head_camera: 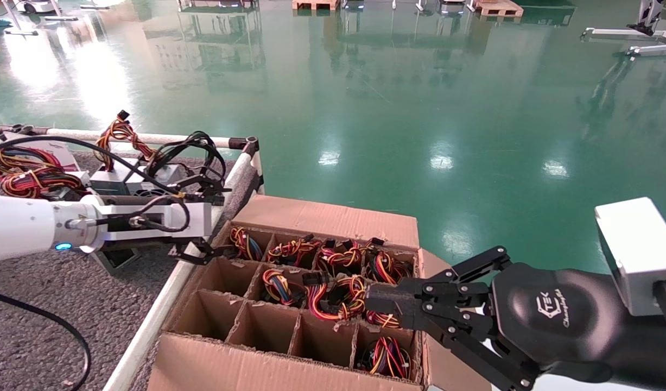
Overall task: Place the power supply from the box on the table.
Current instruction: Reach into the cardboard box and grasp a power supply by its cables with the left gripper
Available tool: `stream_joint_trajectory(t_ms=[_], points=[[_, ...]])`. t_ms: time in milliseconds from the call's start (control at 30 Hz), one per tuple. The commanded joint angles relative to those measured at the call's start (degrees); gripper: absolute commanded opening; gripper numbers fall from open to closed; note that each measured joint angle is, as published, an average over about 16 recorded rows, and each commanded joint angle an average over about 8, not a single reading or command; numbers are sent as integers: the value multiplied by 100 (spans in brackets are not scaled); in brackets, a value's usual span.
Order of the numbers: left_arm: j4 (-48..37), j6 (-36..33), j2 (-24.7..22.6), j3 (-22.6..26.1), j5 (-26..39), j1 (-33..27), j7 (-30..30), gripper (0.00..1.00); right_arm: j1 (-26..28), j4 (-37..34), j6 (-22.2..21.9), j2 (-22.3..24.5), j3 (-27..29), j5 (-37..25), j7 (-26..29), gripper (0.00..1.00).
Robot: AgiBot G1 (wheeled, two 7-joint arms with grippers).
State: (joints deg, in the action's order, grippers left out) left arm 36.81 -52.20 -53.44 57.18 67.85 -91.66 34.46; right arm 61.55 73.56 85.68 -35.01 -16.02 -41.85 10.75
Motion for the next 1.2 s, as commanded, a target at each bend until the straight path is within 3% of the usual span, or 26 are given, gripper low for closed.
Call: stream_joint_trajectory(t_ms=[33,1200], points=[[4,39,-14,-23,-21,34,58,100,0,0,0,0,0,0,0,0],[-297,455,-295,-145,-163,353,903,98,0,0,0,0,0,0,0,0]])
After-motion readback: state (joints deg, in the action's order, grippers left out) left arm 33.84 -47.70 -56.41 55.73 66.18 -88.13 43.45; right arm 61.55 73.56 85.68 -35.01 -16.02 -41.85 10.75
